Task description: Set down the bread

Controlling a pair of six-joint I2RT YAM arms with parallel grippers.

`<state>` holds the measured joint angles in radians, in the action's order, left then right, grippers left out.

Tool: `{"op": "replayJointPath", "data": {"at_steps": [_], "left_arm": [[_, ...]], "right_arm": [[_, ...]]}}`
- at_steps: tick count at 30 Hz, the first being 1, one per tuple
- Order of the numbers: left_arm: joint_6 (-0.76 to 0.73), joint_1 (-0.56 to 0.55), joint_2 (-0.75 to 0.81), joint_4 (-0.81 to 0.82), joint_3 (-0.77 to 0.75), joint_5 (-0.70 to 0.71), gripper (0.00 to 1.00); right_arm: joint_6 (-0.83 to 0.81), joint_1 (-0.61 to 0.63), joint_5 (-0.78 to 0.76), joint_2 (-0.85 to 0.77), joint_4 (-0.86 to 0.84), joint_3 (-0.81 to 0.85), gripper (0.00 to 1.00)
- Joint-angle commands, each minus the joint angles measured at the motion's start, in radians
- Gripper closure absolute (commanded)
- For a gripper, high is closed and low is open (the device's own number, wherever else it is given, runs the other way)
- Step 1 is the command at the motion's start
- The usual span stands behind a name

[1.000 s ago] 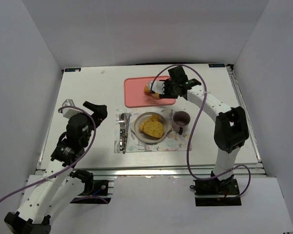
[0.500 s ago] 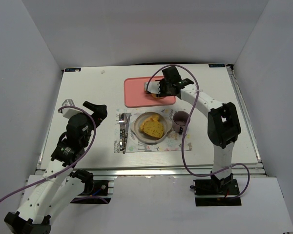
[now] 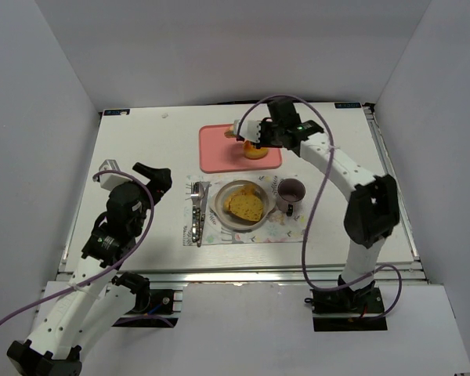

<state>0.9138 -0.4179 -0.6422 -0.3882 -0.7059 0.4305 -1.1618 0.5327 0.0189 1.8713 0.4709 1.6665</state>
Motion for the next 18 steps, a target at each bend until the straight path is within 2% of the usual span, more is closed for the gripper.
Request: {"op": "replayJointPath", "data": {"at_steps": [1,4,7,8,11,18], "left_arm": [[-0.009,0.001,0.013,0.003,-0.007,0.013,0.02],[-0.01,0.001,0.012,0.005,-0.009,0.011,0.02],[-0.013,0.001,0.013,0.003,-0.01,0.007,0.02],[-0.013,0.001,0.012,0.005,-0.009,0.005,0.02],[-0.01,0.001,0.01,0.009,-0.003,-0.007,0.02],[-0.01,0.001,0.004,0.003,-0.007,-0.021,0.02]], "right_arm": [[0.126,0.007,0.145,-0.211,0.089,0.011,0.85],[0.237,0.007,0.273,-0.328,0.254,-0.098,0.84],[0.339,0.01,0.349,-0.464,0.31,-0.226,0.84],[0.359,0.01,0.349,-0.497,0.298,-0.323,0.83],[0.393,0.015,0.329,-0.607,0.253,-0.45,0.8],[0.435,0.018,0.325,-0.629,0.201,-0.525,0.77]]}}
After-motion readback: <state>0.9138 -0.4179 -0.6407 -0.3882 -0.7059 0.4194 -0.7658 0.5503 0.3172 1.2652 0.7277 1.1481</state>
